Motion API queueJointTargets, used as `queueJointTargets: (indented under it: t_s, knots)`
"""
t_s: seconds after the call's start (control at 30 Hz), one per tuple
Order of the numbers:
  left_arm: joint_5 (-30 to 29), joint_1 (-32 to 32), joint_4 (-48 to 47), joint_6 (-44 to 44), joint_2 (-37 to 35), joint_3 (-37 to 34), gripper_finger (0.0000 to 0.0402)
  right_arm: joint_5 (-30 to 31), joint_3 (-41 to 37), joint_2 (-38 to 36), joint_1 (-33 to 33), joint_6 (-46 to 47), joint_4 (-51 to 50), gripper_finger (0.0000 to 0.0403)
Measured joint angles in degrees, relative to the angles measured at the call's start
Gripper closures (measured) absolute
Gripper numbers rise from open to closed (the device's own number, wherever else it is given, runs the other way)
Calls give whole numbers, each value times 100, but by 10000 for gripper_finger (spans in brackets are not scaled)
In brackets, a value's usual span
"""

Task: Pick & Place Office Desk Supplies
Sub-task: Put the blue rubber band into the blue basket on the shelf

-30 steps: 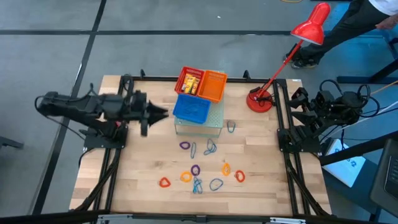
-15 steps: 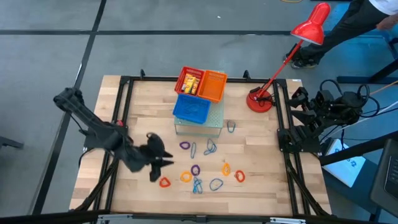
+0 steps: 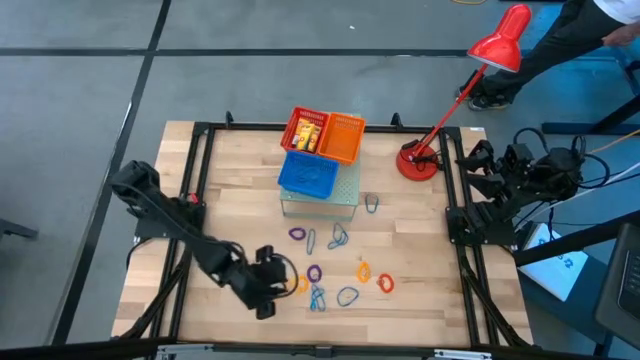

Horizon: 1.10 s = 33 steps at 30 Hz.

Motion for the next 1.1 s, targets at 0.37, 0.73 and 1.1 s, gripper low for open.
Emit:
queueJointTargets:
  t_s: [0.37, 0.73, 1.1]
  knots:
    - [1763, 1186, 796, 2490, 1196, 1012, 282, 10, 0, 0, 2, 129, 21, 172]
    - [2095, 1384, -1372, 3486, 2631, 3093, 289, -173, 0, 2, 1, 42, 21, 172]
    - [2072, 864, -1961, 4276, 2833, 3342, 297, -324, -2, 2, 0, -11, 25, 172]
